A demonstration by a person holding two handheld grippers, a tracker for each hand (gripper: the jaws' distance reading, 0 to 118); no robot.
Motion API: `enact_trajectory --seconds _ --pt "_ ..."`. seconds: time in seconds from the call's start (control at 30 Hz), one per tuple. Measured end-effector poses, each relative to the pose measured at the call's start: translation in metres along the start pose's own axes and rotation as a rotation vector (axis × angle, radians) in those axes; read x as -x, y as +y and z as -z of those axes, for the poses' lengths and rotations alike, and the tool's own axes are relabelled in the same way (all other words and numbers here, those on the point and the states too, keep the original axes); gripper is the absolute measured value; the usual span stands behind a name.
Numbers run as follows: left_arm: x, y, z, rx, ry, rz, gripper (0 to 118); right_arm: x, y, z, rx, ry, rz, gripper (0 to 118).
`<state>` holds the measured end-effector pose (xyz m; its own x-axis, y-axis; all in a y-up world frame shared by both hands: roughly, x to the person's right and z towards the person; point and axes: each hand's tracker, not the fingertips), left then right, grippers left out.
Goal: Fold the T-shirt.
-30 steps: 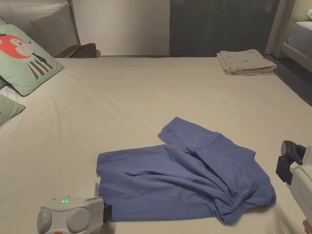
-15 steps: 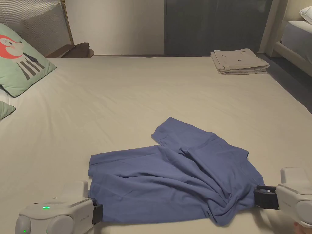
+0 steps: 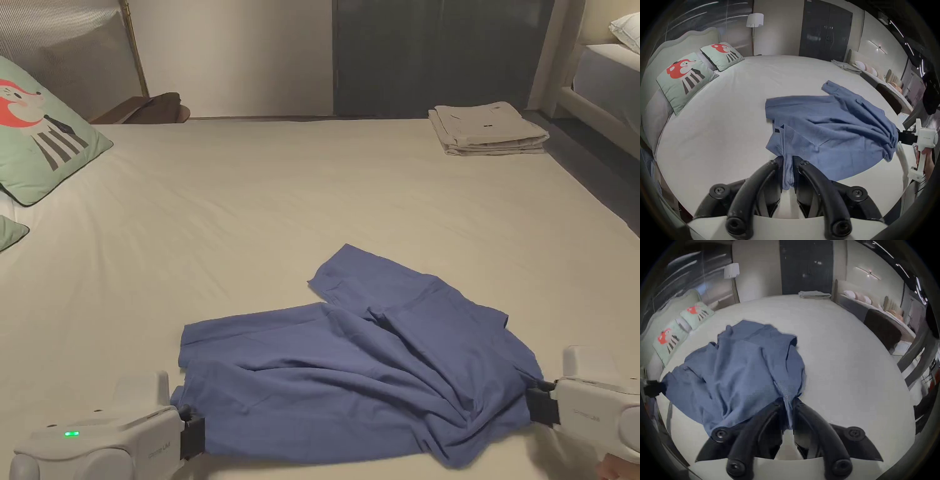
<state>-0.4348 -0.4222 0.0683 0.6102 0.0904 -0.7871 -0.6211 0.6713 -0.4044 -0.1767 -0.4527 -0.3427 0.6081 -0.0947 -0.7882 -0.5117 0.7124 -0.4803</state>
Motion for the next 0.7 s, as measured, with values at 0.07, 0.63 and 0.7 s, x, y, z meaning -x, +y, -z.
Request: enact_trajectory --seconds 0.07,0.63,0.7 --pt "0.005 0.009 -0.012 -0.031 -0.012 -0.013 8 -0.006 0.007 -0.019 -0.052 0.021 0.027 7" --pt "0.044 0.091 -0.154 -0.53 -0.09 -0.242 7 0.02 0.079 -0.203 -0.656 0.046 0.052 7" --pt "0.04 0.098 -0.168 -0.594 -0.079 -0.232 6 0.028 0.085 -0.219 -0.704 0.039 0.04 7"
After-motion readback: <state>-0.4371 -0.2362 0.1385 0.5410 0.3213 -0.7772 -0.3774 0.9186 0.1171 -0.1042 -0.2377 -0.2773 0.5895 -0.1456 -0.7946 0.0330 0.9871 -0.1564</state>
